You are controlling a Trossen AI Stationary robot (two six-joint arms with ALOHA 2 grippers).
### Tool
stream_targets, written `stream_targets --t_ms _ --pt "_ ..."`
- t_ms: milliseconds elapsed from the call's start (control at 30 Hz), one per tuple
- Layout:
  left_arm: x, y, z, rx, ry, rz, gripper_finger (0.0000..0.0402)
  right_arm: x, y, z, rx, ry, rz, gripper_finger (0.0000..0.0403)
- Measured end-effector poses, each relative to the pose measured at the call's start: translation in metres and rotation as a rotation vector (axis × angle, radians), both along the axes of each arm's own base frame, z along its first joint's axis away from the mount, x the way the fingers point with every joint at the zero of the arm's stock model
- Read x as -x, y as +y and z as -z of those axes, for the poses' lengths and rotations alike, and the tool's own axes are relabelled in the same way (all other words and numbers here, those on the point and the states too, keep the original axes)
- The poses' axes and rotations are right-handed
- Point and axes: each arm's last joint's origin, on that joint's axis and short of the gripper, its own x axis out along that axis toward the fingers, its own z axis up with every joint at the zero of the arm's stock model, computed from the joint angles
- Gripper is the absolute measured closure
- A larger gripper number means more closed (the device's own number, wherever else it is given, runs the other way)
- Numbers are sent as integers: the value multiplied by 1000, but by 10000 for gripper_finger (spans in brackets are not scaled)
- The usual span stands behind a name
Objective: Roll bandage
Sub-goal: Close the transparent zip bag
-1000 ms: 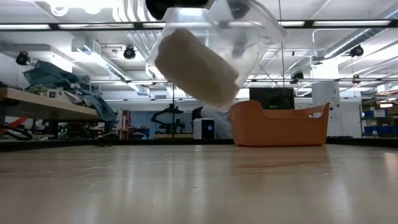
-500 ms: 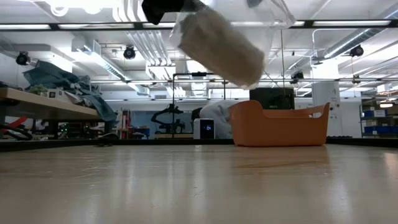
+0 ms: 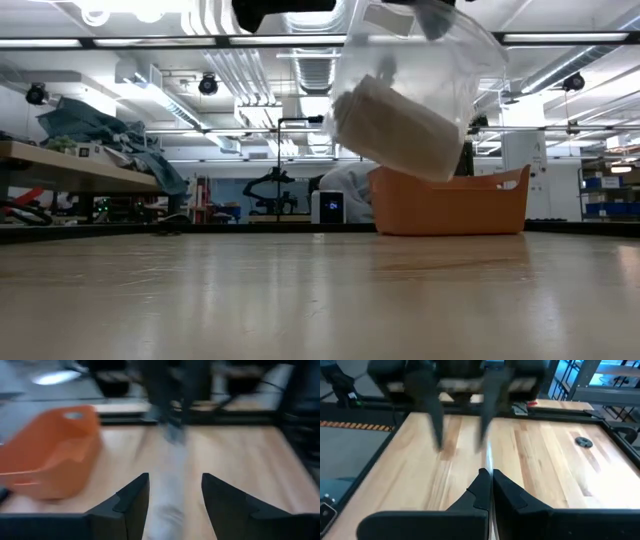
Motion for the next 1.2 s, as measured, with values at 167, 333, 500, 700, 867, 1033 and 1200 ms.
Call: stream_targets --t_ms 167,333,500,700,867,1033,1200 --pt "-6 7 -6 -34 -68 -37 225 -7 2 5 5 -6 -2 403" --pt "-10 10 -2 -18 -58 16 231 -9 2 4 18 -23 -8 403" --pt "-15 8 -1 -9 -80 58 247 -9 3 0 24 -64 -21 403" --pt "-20 10 1 -51 -107 58 264 -11 4 -2 32 -98 -31 403" --pt "-20 12 2 -115 -91 61 306 -10 7 -4 26 -112 -50 403" --pt "-21 8 5 -185 -73 95 392 -10 9 -4 2 -115 -87 403" --pt "-20 9 6 -225 -67 83 399 -10 8 -4 0 -109 -89 401"
